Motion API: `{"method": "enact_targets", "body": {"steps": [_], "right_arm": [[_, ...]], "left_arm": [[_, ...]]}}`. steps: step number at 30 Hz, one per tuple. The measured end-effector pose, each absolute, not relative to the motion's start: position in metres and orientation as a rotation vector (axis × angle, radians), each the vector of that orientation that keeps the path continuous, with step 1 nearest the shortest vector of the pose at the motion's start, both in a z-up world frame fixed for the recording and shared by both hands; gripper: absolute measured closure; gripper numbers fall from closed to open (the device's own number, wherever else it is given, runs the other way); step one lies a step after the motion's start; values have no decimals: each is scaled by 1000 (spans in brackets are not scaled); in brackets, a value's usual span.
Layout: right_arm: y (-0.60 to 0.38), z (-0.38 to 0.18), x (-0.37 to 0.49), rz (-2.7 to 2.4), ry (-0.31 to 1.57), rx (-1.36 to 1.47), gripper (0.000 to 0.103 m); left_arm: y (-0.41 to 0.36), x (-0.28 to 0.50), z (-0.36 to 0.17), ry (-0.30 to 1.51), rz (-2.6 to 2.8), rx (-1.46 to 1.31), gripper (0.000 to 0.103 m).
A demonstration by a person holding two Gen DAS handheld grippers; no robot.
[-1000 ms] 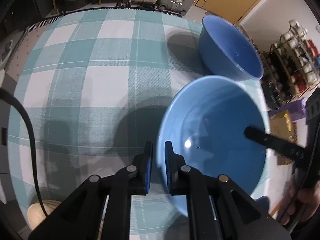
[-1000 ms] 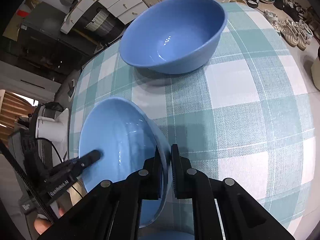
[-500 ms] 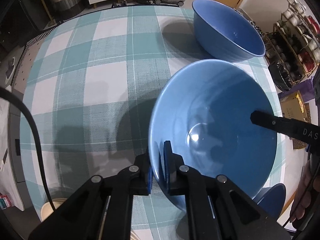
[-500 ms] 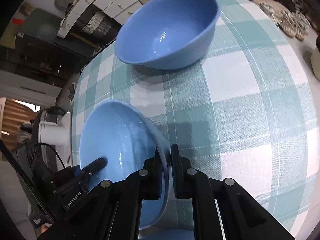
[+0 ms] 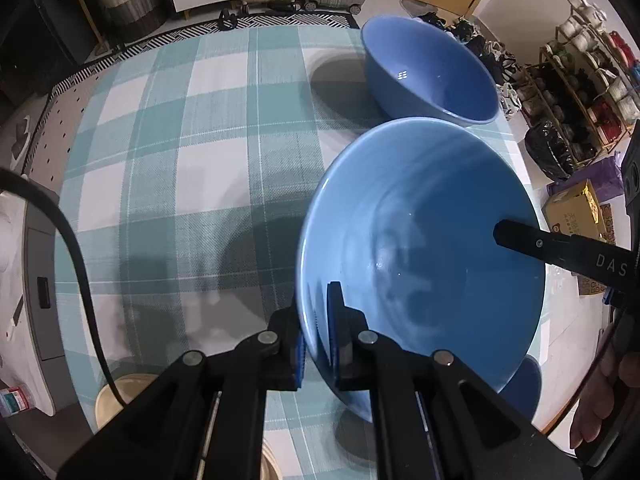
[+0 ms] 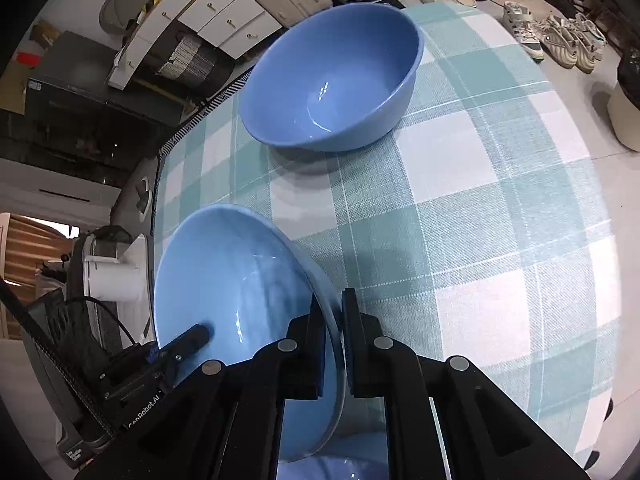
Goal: Organize plates and bowls
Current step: 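Carry the blue bowl with both grippers over another blue bowl, then lower the held blue bowl into the other blue bowl with both grippers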
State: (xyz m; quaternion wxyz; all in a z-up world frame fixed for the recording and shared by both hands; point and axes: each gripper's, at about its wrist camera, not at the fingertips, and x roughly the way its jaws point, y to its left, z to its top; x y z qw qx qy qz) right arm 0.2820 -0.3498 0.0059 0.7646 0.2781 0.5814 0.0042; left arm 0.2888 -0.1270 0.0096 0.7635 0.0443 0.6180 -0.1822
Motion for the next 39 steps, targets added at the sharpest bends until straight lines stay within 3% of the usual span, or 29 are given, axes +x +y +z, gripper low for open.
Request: {"method": "enact_targets", "body": {"steps": [15, 39], "right_arm": [[-358, 72, 213, -2, 1180, 582, 95], [-349, 50, 85, -44, 1151, 541, 95]], "left_arm": [[-131, 242, 57, 1321, -430, 39, 97], [-135, 135, 32, 1319, -395, 34, 95]]}}
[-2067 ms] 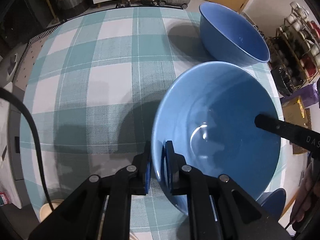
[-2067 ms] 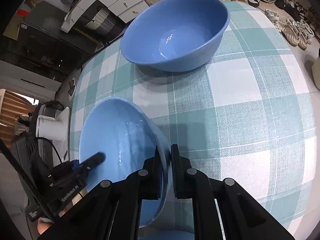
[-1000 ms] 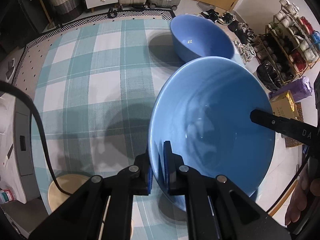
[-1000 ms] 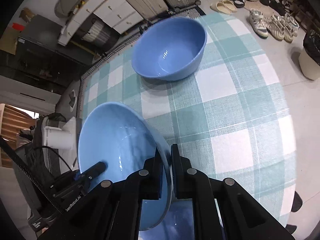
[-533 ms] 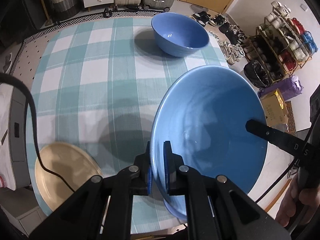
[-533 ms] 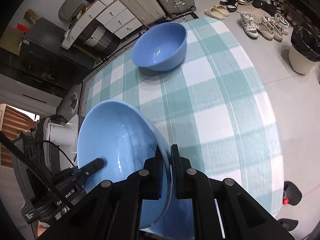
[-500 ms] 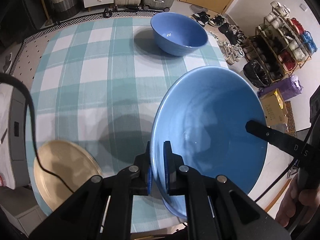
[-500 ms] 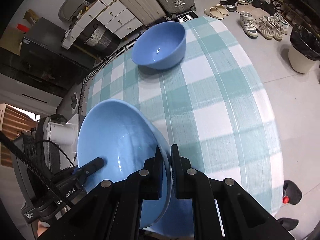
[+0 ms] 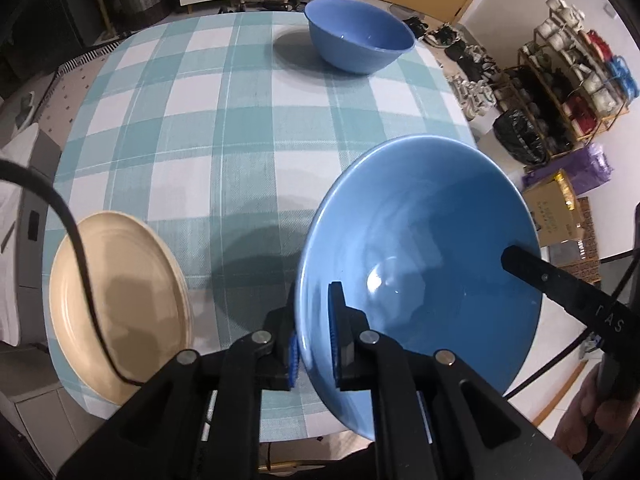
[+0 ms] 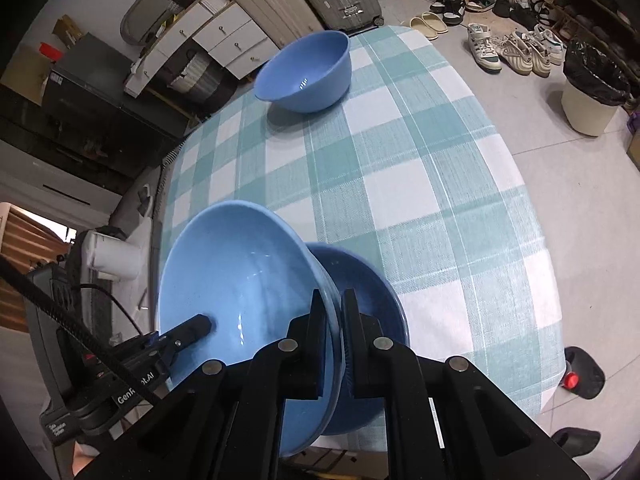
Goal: Organize plates and bowls
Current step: 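Lower the held blue bowl into the other blue bowl with both grippers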
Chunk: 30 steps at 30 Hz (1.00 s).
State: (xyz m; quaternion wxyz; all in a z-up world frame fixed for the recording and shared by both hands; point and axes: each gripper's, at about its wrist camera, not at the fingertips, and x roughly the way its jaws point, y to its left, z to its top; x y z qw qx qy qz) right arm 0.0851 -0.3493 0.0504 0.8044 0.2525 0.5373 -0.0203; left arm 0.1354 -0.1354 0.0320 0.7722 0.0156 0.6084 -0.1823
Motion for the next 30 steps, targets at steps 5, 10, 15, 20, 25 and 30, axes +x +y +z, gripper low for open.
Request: {"method": "enact_targets", "body": {"steps": [5, 10, 15, 20, 25, 30], "right_arm": [[-350, 39, 84, -40, 1148, 533, 95], [-349, 30, 82, -55, 1148, 502, 95], [-352, 20, 81, -58, 1159, 514, 95], [-347, 15, 82, -69, 1176, 467, 95], [-339, 14, 85, -87, 1180, 372, 95], [-336, 10, 83, -91, 1180, 323, 95]], "left_arm": [[-136, 132, 25, 1309, -381, 34, 95], [-142, 129, 14, 1306, -356, 74, 95], [-145, 126, 4, 1322, -353, 84, 95], [-150, 123, -4, 1321, -335, 123, 94], [-152, 123, -15, 1338, -326, 122, 93], [-154, 123, -24, 1347, -333, 118, 91]]}}
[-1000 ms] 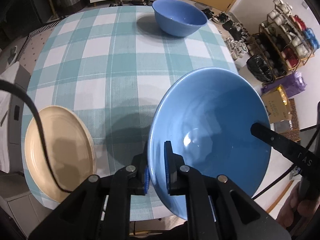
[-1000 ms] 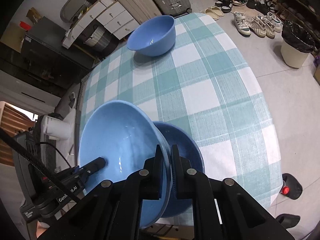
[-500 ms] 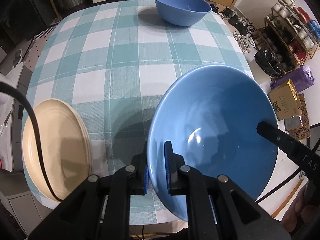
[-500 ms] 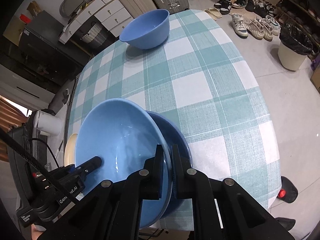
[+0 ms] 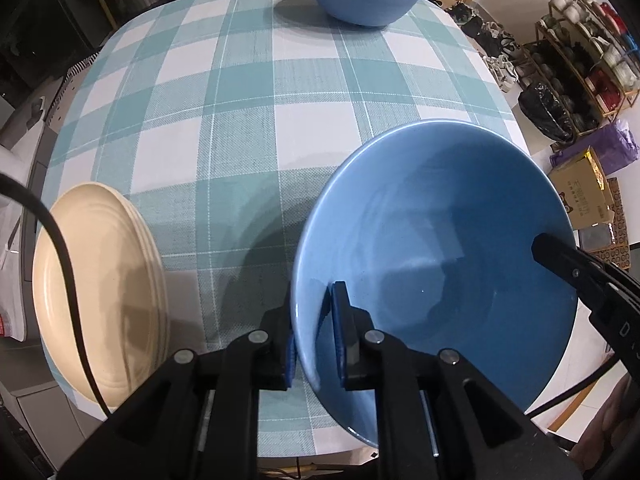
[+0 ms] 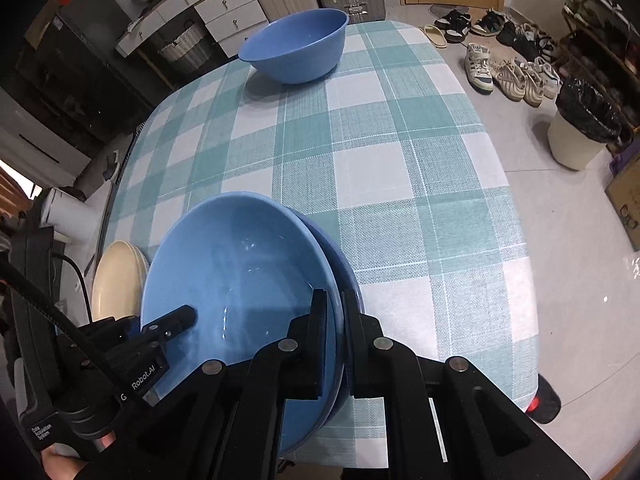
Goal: Organize plates and bowls
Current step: 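Lower the held blue bowl into the other blue bowl with both grippers, then open both grippers to release the nested blue bowl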
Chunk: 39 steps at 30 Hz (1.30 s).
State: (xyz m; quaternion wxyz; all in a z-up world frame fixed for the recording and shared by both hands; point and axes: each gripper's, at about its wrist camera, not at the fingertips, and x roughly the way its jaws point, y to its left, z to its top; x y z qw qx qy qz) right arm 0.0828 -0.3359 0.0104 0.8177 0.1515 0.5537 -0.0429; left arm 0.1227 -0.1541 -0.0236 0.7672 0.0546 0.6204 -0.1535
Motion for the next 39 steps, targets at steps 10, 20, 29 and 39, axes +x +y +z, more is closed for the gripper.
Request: {"method": "enact_targets", "body": {"steps": [10, 20, 29, 39], "right_arm": [[-319, 12, 82, -72, 1161, 207, 77], [-307, 17, 80, -47, 1133, 156, 52], [-304, 28, 73, -49, 1072, 104, 51], [-311, 13, 73, -31, 1086, 176, 44]], "left_arm": [[-154, 122, -24, 1347, -339, 108, 91], [-150, 120, -24, 1354, -356, 86, 91], [-150, 119, -21, 1348, -366, 80, 86], [-145, 118, -22, 1343, -360, 75, 74]]}}
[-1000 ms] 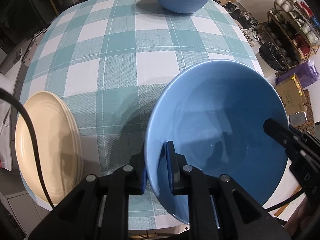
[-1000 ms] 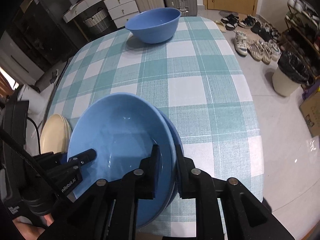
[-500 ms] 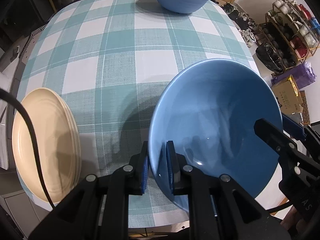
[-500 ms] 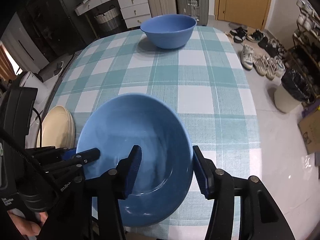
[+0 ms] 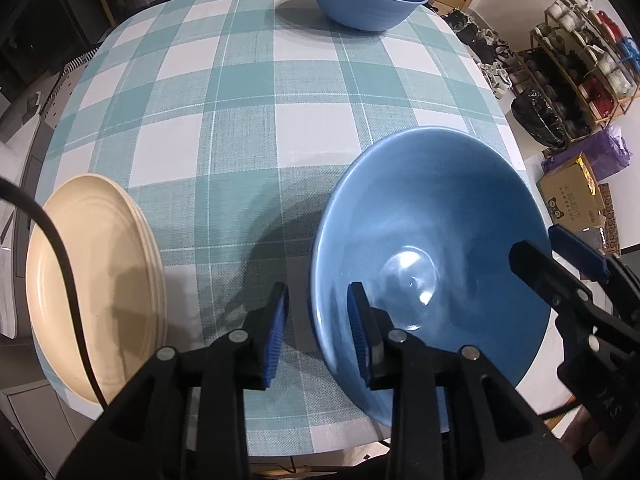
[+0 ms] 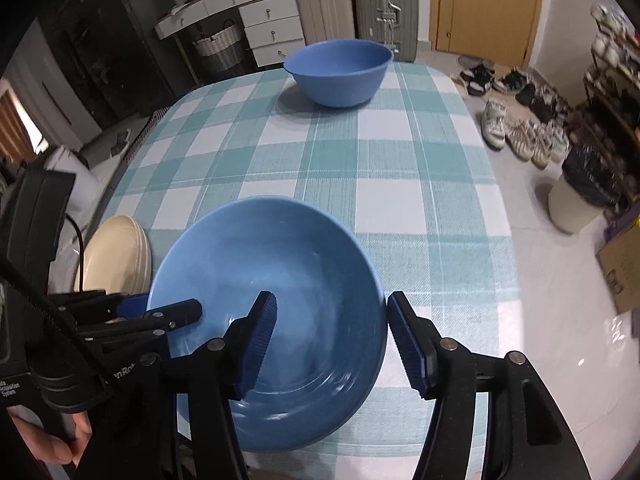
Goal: Organize plates and bowls
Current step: 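Open both grippers to release the nested blue bowl, then pull both grippers back up from the nested bowls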
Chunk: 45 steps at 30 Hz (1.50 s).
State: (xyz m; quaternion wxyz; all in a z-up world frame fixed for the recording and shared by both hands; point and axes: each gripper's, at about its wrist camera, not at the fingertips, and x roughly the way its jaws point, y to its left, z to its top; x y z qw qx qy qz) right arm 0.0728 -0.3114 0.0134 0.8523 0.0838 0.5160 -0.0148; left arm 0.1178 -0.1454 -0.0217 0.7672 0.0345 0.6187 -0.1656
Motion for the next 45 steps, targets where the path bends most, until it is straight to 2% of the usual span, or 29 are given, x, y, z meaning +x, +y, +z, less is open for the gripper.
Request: {"method": "enact_targets", "body": {"steps": [6, 11, 14, 15, 17, 21, 26, 30, 33, 37, 42, 45], "right_arm": [[-317, 5, 74, -18, 1097, 211, 44], [-315, 20, 68, -35, 1024, 166, 44], [-310, 31, 60, -40, 962, 126, 43], [-308, 35, 57, -38, 938, 113, 42], [-301, 42, 50, -36, 888, 85, 38], [-291, 54, 30, -35, 774, 39, 19], [-285, 59, 6, -44, 668, 32, 17], [-285, 58, -9, -52, 608, 56, 16], [-283, 56, -21, -70, 553, 55, 11], [-277, 54, -40, -116, 449, 31, 2], [-278, 48, -57, -163, 361, 58, 1], [-276, 44, -60, -169, 346, 54, 1]], "left_arm": [[-144, 118, -23, 1345, -359, 75, 74], [-139, 119, -22, 1344, -352, 57, 73], [-136, 116, -16, 1320, -354, 50, 66], [-136, 114, -12, 1297, -354, 61, 62], [-136, 109, -4, 1246, -352, 83, 61], [-133, 100, 11, 1161, -364, 108, 59], [-124, 88, 27, 1051, -359, 111, 56], [-117, 74, 35, 953, -361, 107, 42], [-111, 60, 41, 850, -355, 106, 23], [-102, 46, 46, 738, -336, 96, 18], [-91, 38, 45, 676, -306, 62, 16], [-85, 34, 41, 628, -284, 45, 10]]}}
